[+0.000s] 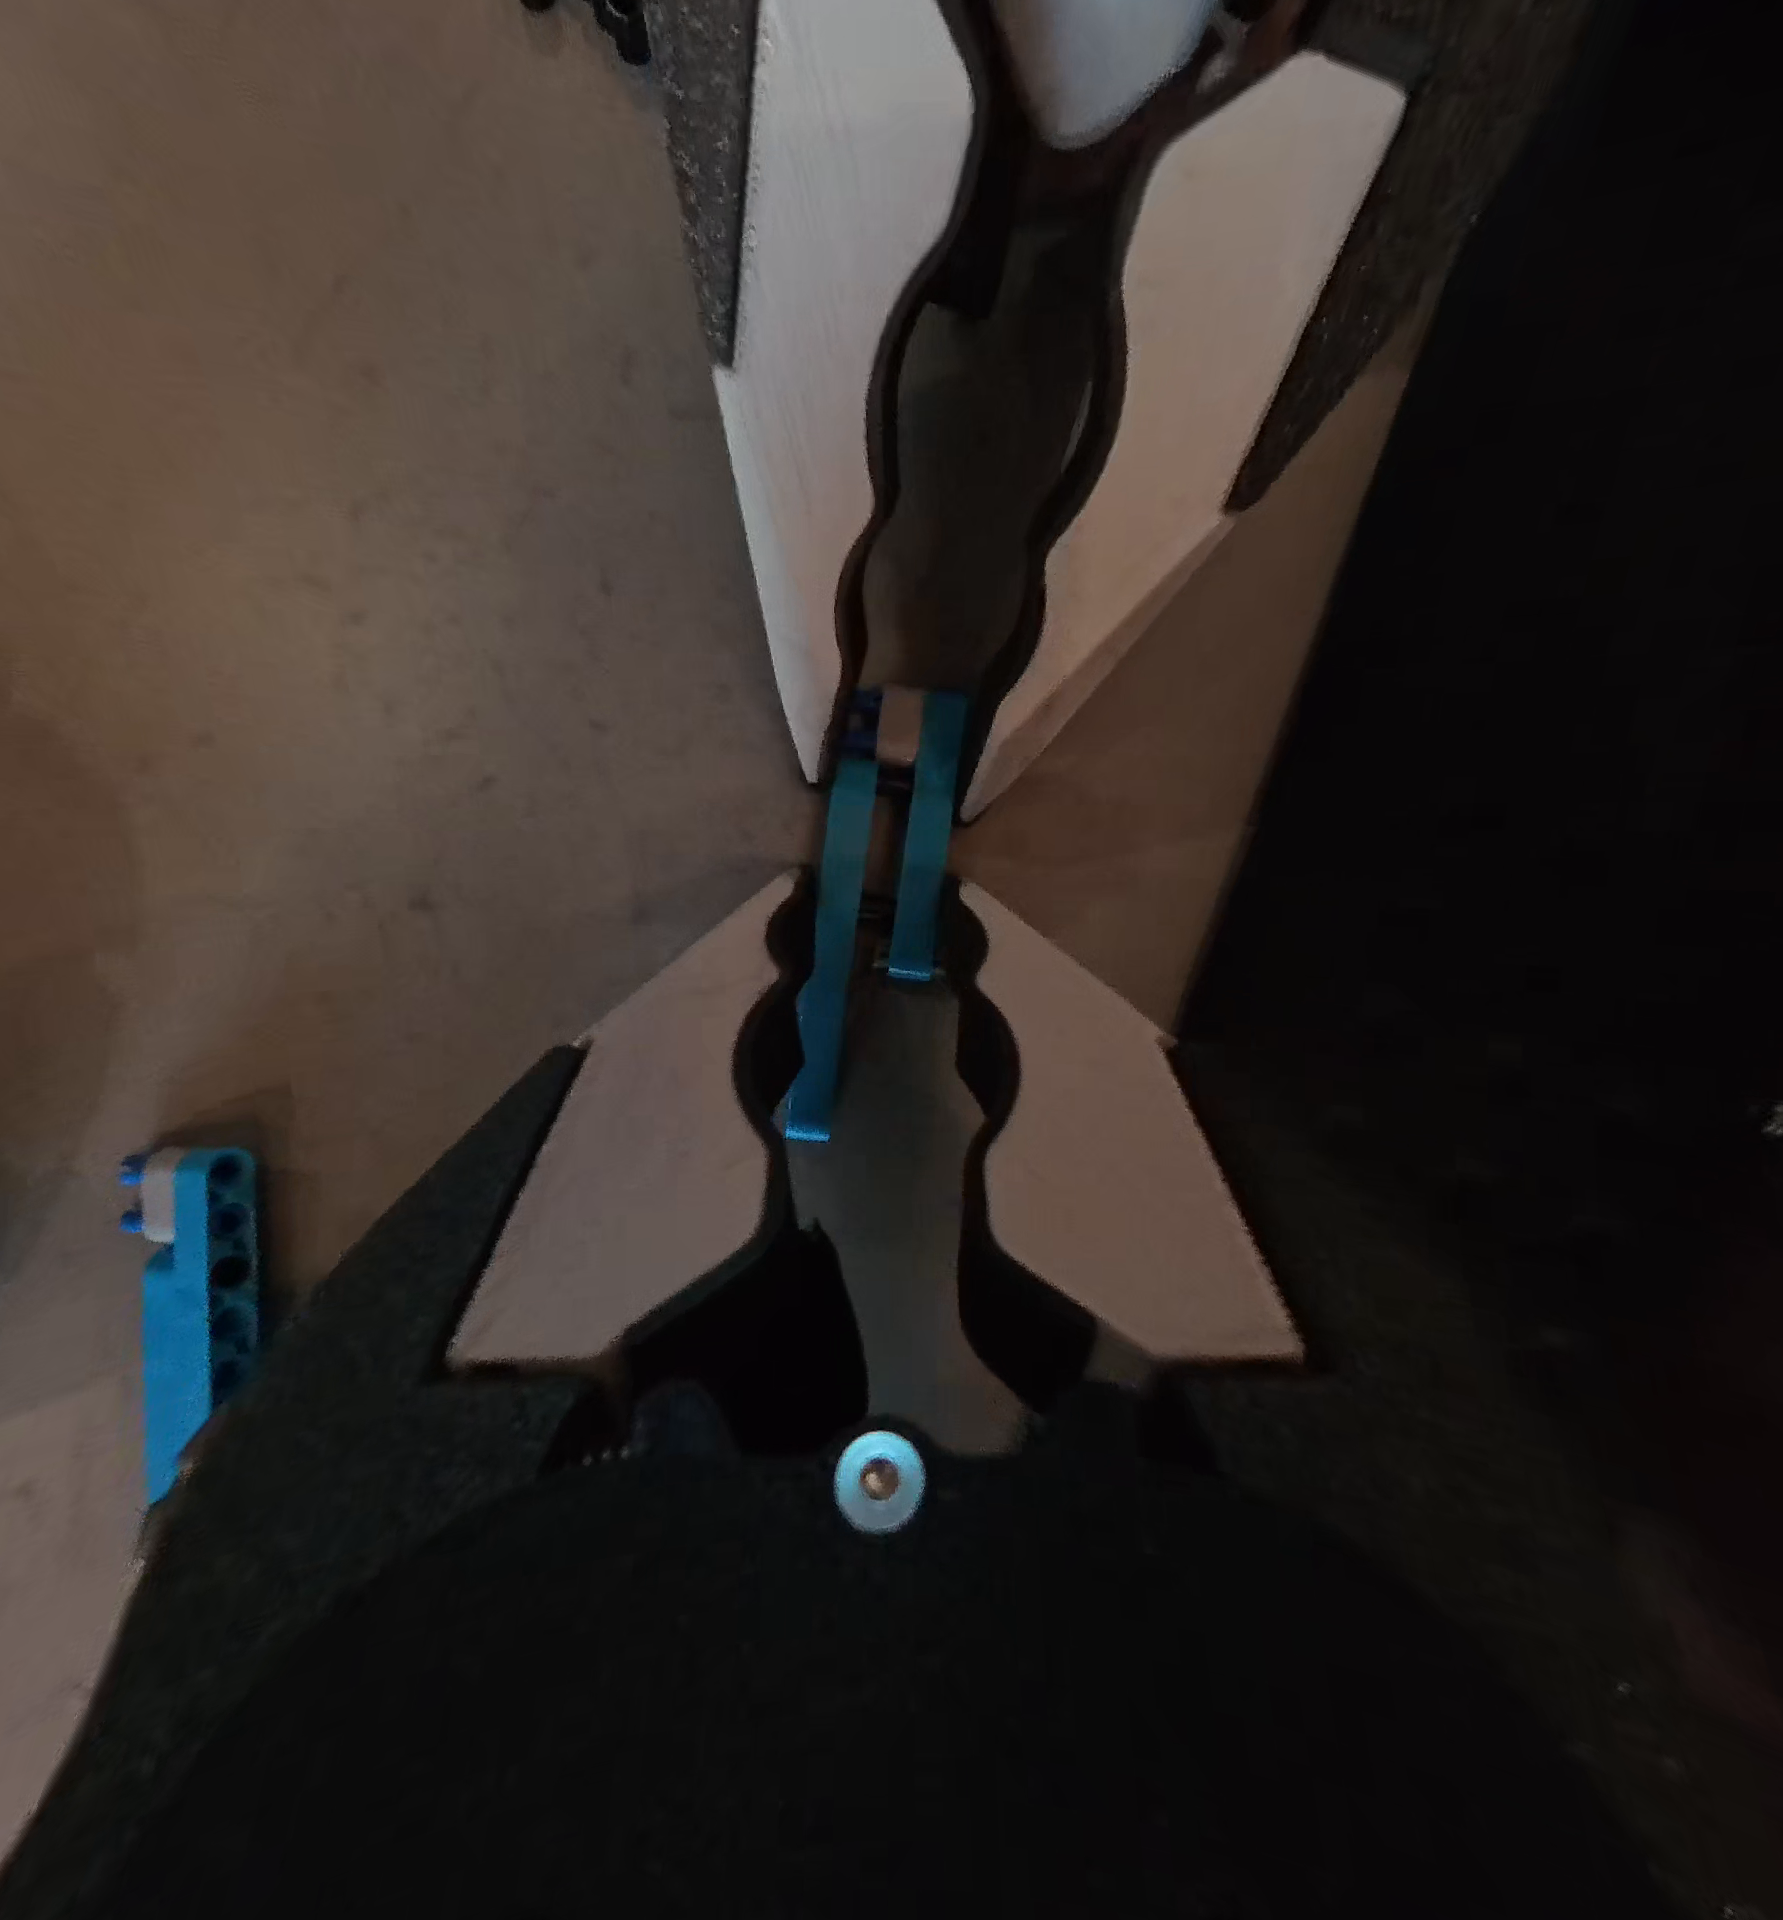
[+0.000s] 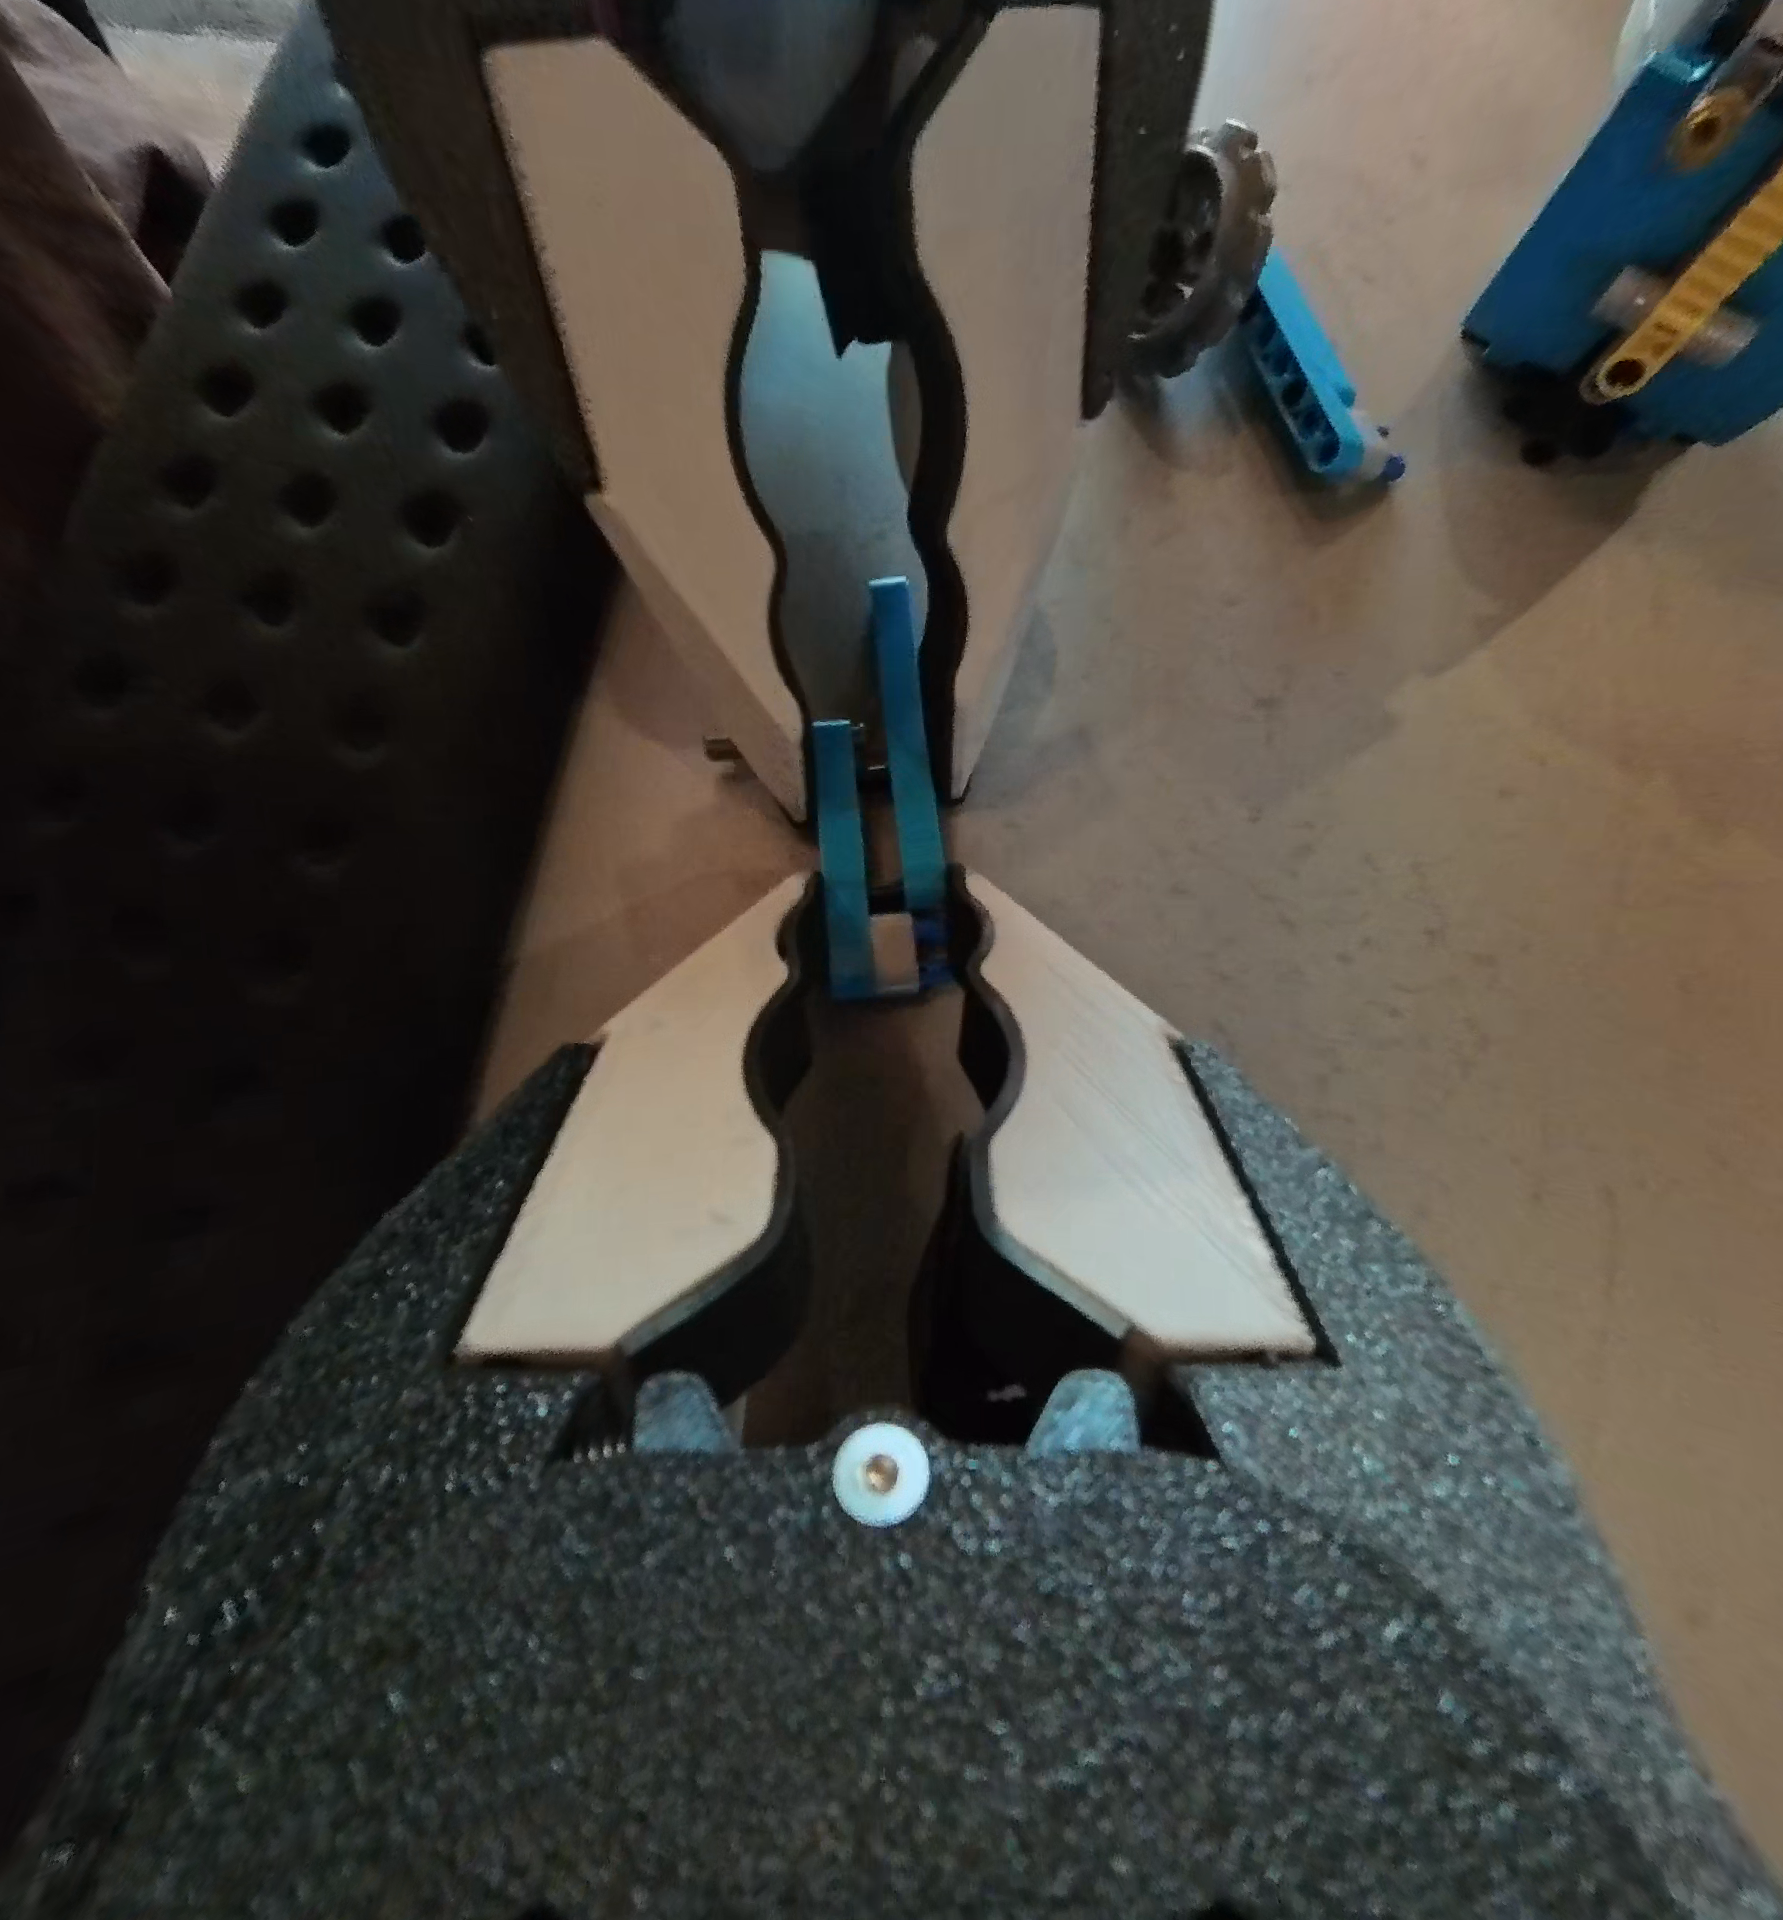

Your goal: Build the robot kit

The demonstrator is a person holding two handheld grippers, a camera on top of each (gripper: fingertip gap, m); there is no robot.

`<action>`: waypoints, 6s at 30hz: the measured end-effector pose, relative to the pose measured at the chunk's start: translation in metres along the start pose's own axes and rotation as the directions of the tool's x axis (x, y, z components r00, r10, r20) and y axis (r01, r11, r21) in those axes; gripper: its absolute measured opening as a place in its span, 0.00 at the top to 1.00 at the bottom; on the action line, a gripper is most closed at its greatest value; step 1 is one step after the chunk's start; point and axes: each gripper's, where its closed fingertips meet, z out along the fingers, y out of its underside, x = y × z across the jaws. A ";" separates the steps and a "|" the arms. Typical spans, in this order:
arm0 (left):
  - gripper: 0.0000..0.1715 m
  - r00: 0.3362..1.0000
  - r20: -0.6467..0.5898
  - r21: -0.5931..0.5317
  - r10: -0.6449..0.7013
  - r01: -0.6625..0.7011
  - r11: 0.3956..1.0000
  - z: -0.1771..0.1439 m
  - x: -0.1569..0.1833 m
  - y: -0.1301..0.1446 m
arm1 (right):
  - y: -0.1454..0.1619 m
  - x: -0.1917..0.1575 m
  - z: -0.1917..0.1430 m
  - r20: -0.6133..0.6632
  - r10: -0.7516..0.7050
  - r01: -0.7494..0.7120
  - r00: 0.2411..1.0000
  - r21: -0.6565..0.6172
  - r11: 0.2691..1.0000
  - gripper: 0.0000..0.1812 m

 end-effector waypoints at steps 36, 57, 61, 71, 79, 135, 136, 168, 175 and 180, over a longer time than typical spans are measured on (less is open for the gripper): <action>0.81 0.981 -0.107 0.084 -0.164 0.173 0.981 -0.007 -0.005 -0.001 | 0.001 -0.001 0.003 -0.011 0.046 -0.046 0.999 0.000 0.999 0.87; 0.87 0.995 -0.071 0.106 -0.071 0.078 0.991 -0.004 -0.003 -0.001 | 0.002 -0.001 0.002 0.048 0.082 -0.082 0.996 0.010 0.997 0.87; 0.87 0.990 -0.106 0.107 -0.097 0.108 0.988 -0.004 -0.002 -0.001 | 0.002 -0.001 0.002 0.062 0.085 -0.085 0.994 0.000 0.996 0.87; 0.89 0.988 -0.125 0.107 -0.091 0.105 0.989 -0.004 0.001 -0.001 | 0.002 -0.002 0.002 0.094 0.052 -0.051 0.994 -0.014 0.999 0.87; 0.87 0.988 -0.115 0.121 -0.098 0.112 0.986 -0.005 -0.001 -0.002 | 0.002 -0.002 0.002 0.121 0.036 -0.032 0.992 -0.037 0.999 0.87; 0.77 0.837 -0.032 0.364 -0.547 0.519 0.773 -0.062 -0.033 -0.013 | -0.030 0.026 -0.013 -0.328 -0.101 0.109 0.939 0.007 0.994 1.00; 0.77 0.785 -0.124 0.409 -0.607 0.598 0.690 -0.068 -0.032 -0.019 | -0.034 0.026 -0.018 -0.347 -0.078 0.096 0.935 0.034 0.995 1.00; 0.97 0.999 0.015 0.025 -0.037 0.036 0.999 0.007 0.010 -0.009 | 0.020 -0.006 -0.020 -0.303 0.380 -0.405 0.874 -0.020 0.914 0.89; 0.98 0.986 0.108 -0.005 -0.124 0.125 0.992 -0.007 -0.004 0.009 | -0.003 0.010 -0.008 -0.215 0.369 -0.372 0.904 0.031 0.928 0.83; 0.98 0.956 0.152 0.014 -0.250 0.251 0.968 -0.022 -0.014 0.026 | 0.017 0.054 -0.015 -0.243 0.346 -0.357 0.906 0.002 0.934 0.84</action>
